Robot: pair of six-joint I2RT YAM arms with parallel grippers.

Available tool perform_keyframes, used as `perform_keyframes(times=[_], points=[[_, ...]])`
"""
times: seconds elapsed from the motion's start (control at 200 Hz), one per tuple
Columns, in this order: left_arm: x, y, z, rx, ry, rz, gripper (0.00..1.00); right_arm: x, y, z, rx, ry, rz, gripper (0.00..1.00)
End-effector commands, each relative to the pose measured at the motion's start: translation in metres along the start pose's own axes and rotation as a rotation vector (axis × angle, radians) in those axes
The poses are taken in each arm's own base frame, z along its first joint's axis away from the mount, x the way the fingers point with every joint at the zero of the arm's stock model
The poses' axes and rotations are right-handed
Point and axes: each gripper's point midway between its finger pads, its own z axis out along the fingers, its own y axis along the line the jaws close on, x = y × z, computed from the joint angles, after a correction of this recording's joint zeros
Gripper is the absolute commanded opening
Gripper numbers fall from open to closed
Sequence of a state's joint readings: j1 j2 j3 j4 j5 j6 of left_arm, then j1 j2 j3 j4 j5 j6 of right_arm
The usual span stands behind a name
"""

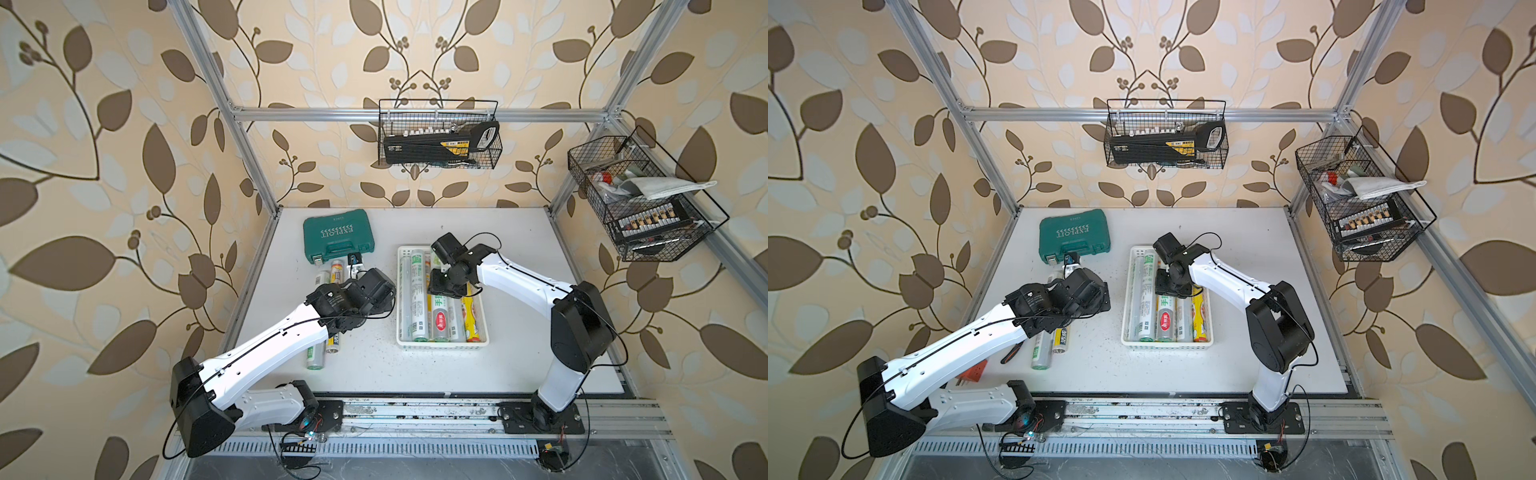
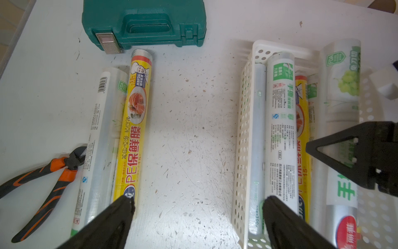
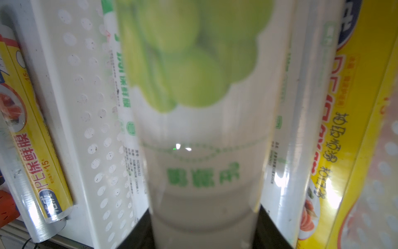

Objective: Put the plastic wrap into the basket
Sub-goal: Place the plastic wrap in the basket.

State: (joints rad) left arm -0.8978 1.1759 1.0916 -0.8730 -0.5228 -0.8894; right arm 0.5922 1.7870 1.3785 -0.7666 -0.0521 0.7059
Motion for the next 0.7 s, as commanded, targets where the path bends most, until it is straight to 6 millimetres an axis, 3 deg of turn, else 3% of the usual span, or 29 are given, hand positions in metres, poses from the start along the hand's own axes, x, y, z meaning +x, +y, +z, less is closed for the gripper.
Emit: perform_keyframes(times=[0.0,0.3,0.695], points=[[-0.002,0.006,-0.003,-0.018,-0.021,0.001,0.99,-0.011,0.011,0.000,-0.021,-0.038,-0.012,0.33],[-0.002,0.006,-0.002,-0.020,-0.019,0.003,0.99,-0.005,0.008,0.012,0.000,-0.018,-0.005,0.39],[-0.001,0.005,-0.001,-0.020,-0.014,0.007,0.99,-0.001,0.008,0.015,-0.001,-0.004,0.009,0.56]])
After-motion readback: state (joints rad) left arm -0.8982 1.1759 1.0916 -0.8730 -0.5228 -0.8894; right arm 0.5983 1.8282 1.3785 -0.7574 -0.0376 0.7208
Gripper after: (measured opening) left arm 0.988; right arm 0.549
